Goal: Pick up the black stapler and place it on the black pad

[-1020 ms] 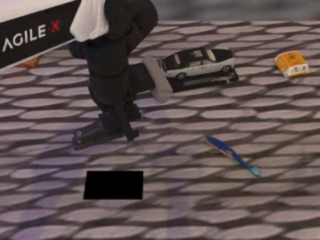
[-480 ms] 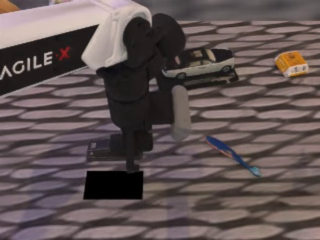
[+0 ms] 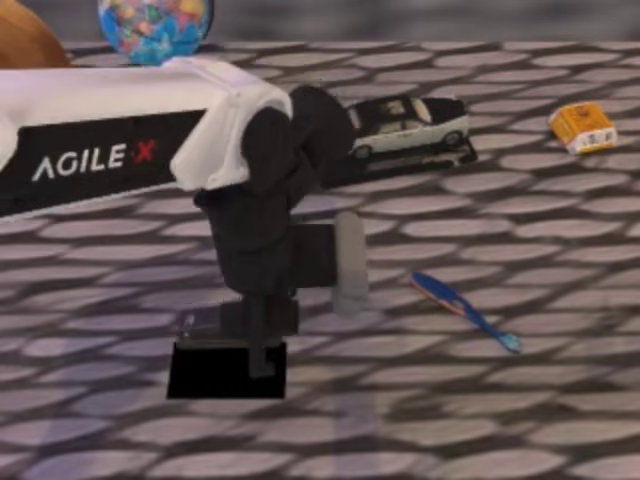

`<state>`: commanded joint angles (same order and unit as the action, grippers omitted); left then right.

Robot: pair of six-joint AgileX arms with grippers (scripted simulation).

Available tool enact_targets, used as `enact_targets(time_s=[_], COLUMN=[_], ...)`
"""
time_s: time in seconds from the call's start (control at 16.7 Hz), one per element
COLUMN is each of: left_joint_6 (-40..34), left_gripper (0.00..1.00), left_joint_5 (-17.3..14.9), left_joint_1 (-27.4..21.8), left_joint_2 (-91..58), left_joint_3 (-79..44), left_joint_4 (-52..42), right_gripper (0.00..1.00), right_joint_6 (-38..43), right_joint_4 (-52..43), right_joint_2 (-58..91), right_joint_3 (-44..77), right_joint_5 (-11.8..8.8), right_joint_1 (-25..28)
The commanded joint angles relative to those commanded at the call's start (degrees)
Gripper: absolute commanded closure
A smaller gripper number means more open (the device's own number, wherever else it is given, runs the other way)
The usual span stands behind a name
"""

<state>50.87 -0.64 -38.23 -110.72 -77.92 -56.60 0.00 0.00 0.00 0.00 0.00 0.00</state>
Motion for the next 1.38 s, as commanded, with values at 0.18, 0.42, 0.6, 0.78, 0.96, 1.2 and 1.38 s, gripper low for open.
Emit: enact_targets(time_s=[0.18, 0.42, 0.6, 0.78, 0.96, 1.2, 1.38], left_joint_6=[1.01, 1.43, 1.43, 1.43, 1.43, 1.43, 1.43], left_gripper=[1.00, 1.00, 0.92, 0.70, 0.47, 0.17, 0.00], left_joint_5=[-0.04, -0.01, -0.01, -0.01, -0.01, -0.01, -0.01], left_joint_1=[0.67, 0.89, 0.89, 0.89, 0.89, 0.89, 0.89], left_joint_2=[-1.35, -1.82, -1.82, -1.82, -1.82, -1.82, -1.82], left_joint_3=[5.91, 7.92, 7.92, 7.92, 7.92, 7.92, 7.92], left_joint_4=[7.34, 9.50, 9.50, 9.50, 9.50, 9.50, 9.50], right_gripper=[0.00, 0.00, 0.00, 0.00, 0.00, 0.00, 0.00], right_joint_6=[0.00, 0.00, 0.00, 0.00, 0.00, 0.00, 0.00], right_joint_4=[0.00, 0.00, 0.00, 0.00, 0.00, 0.00, 0.00], right_joint_2=[0.00, 0.00, 0.00, 0.00, 0.00, 0.00, 0.00], right_joint_3=[0.00, 0.00, 0.00, 0.00, 0.00, 0.00, 0.00], right_joint_5=[0.00, 0.00, 0.00, 0.00, 0.00, 0.00, 0.00], right_joint_1=[0.00, 0.00, 0.00, 0.00, 0.00, 0.00, 0.00])
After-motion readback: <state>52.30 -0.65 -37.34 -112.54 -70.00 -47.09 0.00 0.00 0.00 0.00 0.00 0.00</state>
